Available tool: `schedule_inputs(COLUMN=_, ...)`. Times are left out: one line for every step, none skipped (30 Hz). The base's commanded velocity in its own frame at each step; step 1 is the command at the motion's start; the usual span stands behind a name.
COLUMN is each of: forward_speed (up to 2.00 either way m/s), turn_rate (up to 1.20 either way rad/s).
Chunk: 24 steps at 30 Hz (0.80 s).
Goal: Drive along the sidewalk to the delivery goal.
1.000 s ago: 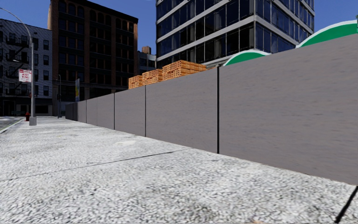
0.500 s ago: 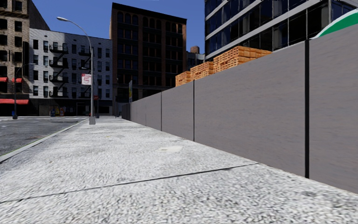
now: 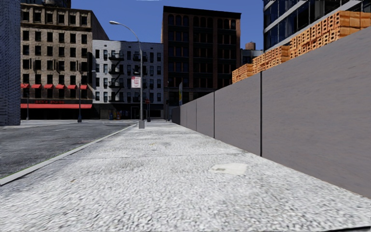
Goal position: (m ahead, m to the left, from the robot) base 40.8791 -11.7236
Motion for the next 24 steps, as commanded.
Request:
schedule_inputs(forward_speed=2.00, turn_rate=0.00)
schedule_inputs(forward_speed=2.00, turn_rate=0.00)
schedule_inputs(forward_speed=2.00, turn_rate=0.00)
schedule_inputs(forward_speed=2.00, turn_rate=0.00)
schedule_inputs(forward_speed=2.00, turn_rate=0.00)
schedule_inputs(forward_speed=2.00, turn_rate=0.00)
schedule_inputs(forward_speed=2.00, turn_rate=0.00)
schedule_inputs(forward_speed=2.00, turn_rate=0.00)
schedule_inputs(forward_speed=2.00, turn_rate=0.00)
schedule_inputs(forward_speed=2.00, turn_rate=0.00)
schedule_inputs(forward_speed=2.00, turn_rate=0.00)
schedule_inputs(forward_speed=2.00, turn_rate=0.00)
schedule_inputs(forward_speed=2.00, turn_rate=0.00)
schedule_inputs(forward_speed=2.00, turn_rate=0.00)
schedule_inputs(forward_speed=2.00, turn_rate=0.00)
schedule_inputs(forward_speed=2.00, turn_rate=0.00)
schedule_inputs(forward_speed=2.00, turn_rate=0.00)
schedule_inputs(forward_speed=2.00, turn_rate=0.00)
schedule_inputs(forward_speed=2.00, turn_rate=0.00)
schedule_inputs(forward_speed=2.00, turn_rate=0.00)
schedule_inputs(forward_speed=2.00, turn_rate=0.00)
schedule_inputs(forward_speed=2.00, turn_rate=0.00)
schedule_inputs(forward_speed=2.00, turn_rate=0.00)
schedule_inputs(forward_speed=2.00, turn_rate=0.00)
